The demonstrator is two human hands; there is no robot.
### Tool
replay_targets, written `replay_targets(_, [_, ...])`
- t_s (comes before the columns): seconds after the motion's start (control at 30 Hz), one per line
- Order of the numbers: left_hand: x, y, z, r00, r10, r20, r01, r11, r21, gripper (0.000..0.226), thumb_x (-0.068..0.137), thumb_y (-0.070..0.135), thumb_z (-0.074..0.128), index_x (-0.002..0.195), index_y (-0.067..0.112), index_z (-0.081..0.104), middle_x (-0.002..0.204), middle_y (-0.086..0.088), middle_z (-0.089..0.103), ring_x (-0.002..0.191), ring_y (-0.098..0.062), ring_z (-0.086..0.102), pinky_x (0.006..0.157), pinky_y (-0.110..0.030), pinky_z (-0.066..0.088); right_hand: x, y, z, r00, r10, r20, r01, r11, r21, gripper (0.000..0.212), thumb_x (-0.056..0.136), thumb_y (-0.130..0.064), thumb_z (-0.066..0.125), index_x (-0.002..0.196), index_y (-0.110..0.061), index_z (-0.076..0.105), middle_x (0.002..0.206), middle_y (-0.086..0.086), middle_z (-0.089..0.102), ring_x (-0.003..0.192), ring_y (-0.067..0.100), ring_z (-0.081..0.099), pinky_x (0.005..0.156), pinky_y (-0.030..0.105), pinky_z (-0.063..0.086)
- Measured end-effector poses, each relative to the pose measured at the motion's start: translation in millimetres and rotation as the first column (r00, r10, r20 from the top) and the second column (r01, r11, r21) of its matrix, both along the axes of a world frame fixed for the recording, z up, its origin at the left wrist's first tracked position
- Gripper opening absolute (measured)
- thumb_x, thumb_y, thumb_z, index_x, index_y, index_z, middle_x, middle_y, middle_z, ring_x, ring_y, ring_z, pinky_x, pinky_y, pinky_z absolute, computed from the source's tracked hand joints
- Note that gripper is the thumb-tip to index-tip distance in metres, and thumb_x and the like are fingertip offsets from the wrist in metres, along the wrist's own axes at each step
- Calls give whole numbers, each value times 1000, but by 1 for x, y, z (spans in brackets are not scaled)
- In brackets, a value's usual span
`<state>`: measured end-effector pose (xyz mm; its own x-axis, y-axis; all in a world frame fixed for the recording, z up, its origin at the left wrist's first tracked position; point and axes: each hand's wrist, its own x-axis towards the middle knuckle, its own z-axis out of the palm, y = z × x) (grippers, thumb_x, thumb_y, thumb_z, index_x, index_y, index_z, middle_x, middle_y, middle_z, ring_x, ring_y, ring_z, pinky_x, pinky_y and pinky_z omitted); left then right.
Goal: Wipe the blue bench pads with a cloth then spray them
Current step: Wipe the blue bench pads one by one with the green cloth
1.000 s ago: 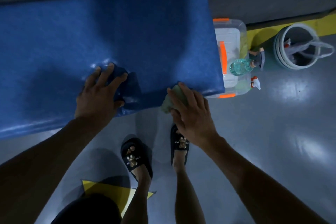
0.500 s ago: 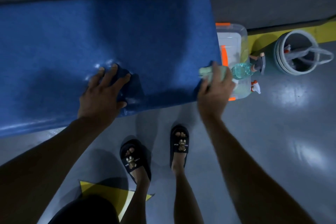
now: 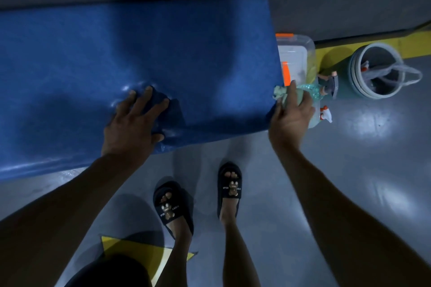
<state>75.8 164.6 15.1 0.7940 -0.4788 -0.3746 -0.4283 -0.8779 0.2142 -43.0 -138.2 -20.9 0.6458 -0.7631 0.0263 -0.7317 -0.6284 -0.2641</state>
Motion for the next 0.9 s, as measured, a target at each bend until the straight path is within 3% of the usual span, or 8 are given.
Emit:
replay_targets(0.13, [1,-1,2,1000,13,-16,-12,1000,10,83,78,33,78,147,43,33,163,8,17,148,-29,16,104,-55,40,25,82,3,951,307,19,-307,951,13,56,92,-16,50,148,-17,43,145,23,41,111,39,47,92,41,37])
replay_targets(0.3, [2,0,5,999,5,-41,-4,1000,27,84,77,37,78,147,45,31,163,11,15,148,-27,16,101,-57,42,25,75,10,495,862,-108,-868,496,-18,57,89,-18,47,145,-24,46,151,18,41,104,33,50,86,40,41])
replay_targets(0.37, [5,0,5,999,16,-38,-16,1000,17,83,78,37,78,146,45,31,162,11,15,149,-27,16,102,-57,42,28,20,11,598,782,-174,-800,596,-68,58,91,-17,43,148,-25,42,149,19,42,103,36,54,85,43,44])
replay_targets(0.47, [4,0,2,999,9,-44,-9,1000,-5,83,78,35,78,146,43,33,163,9,15,149,-28,15,105,-57,39,22,-33,14,927,356,-115,-357,934,19,62,94,-16,46,154,-23,30,149,22,34,121,44,44,103,47,39])
replay_targets(0.57, [3,0,0,999,-6,-33,6,1000,-12,83,77,34,79,146,42,34,163,7,17,149,-29,17,108,-55,37,32,-3,6,997,-31,-77,36,997,66,64,94,-18,49,154,-24,29,150,22,32,124,44,39,106,45,32])
replay_targets(0.7, [7,2,-2,999,-31,-19,31,1000,0,86,76,38,79,147,43,31,163,8,17,149,-28,18,111,-52,33,49,96,6,941,337,-20,-337,941,-11,63,90,-15,52,151,-16,35,148,26,37,112,39,47,91,43,38])
replay_targets(0.8, [7,7,-3,999,-38,-8,38,999,13,90,75,40,80,149,42,29,163,6,18,149,-29,19,110,-53,33,35,139,15,667,742,-68,-741,670,45,61,91,-18,43,151,-24,35,153,19,33,115,34,46,92,40,41])
replay_targets(0.9, [6,7,-4,999,-53,0,53,999,1,90,70,37,84,146,40,36,160,4,26,146,-32,27,106,-55,39,37,74,12,646,754,-114,-760,650,-10,59,91,-17,41,149,-30,39,146,15,45,96,34,51,78,41,45])
